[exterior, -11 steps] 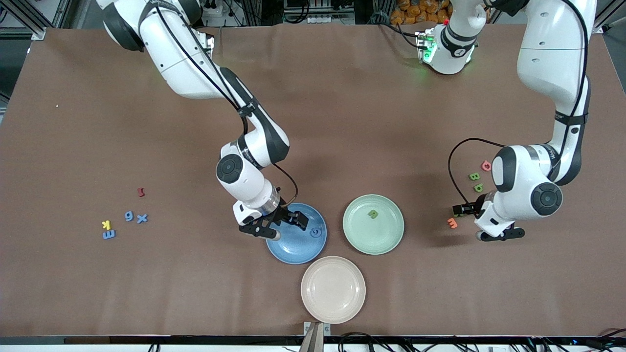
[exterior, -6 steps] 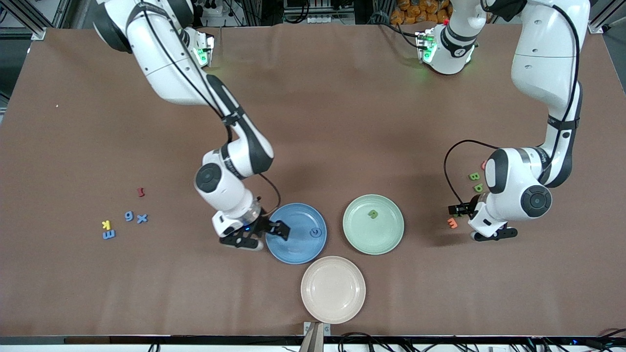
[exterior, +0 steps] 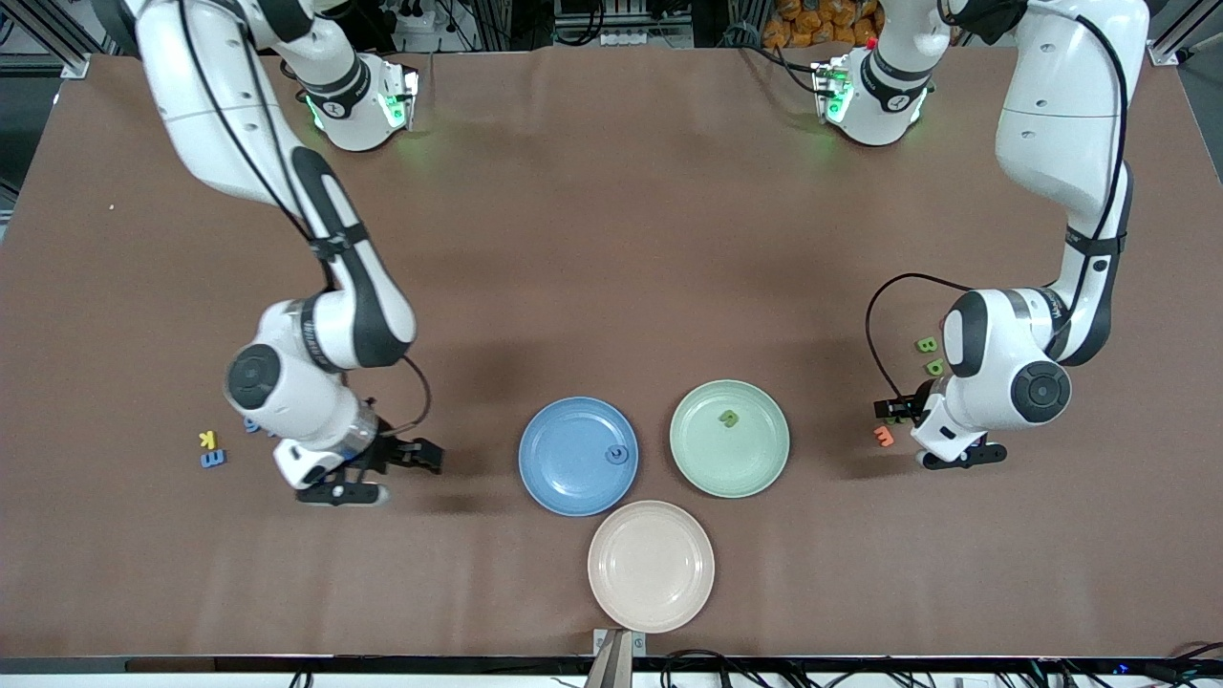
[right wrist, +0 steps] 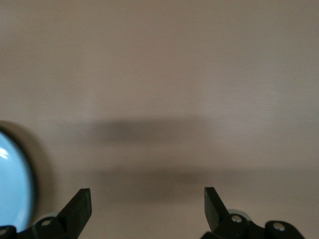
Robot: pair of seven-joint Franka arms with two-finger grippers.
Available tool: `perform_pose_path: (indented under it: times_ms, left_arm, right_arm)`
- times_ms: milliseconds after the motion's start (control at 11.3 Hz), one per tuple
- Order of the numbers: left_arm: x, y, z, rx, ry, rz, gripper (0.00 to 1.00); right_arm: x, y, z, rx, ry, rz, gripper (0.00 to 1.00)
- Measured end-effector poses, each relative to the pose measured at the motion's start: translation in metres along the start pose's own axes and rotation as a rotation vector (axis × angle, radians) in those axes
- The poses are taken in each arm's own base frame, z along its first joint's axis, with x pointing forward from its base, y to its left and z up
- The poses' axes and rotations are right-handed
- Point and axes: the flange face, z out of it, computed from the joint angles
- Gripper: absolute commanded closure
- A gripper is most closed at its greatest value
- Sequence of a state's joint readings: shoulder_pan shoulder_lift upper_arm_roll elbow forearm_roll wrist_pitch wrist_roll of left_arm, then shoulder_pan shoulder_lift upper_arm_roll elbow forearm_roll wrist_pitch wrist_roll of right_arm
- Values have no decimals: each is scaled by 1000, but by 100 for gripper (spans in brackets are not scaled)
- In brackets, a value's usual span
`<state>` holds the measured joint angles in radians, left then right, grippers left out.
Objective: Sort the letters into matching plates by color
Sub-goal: 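Grasp the green N with the left gripper while the right gripper withdraws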
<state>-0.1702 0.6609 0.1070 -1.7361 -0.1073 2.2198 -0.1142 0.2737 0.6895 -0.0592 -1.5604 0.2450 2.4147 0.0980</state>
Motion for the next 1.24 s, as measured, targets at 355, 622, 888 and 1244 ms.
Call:
perform_pose_path:
  times_ms: [355,622,888,1244]
  left_arm:
    - [0,3,7,16,9,17,28]
    - [0,5,10,18,10,21,31]
    - [1,5,13,18,11,21,52]
    - [2,9,10,17,18,26,100]
  right_arm:
    - [-9,102,-26,-124,-56,-46,0]
    - [-11,156,-32,-136,-70,-17,0]
    - [-10,217,-52,-151,-61,96,0]
    - [-11,223,-56,-158,-27,593,0]
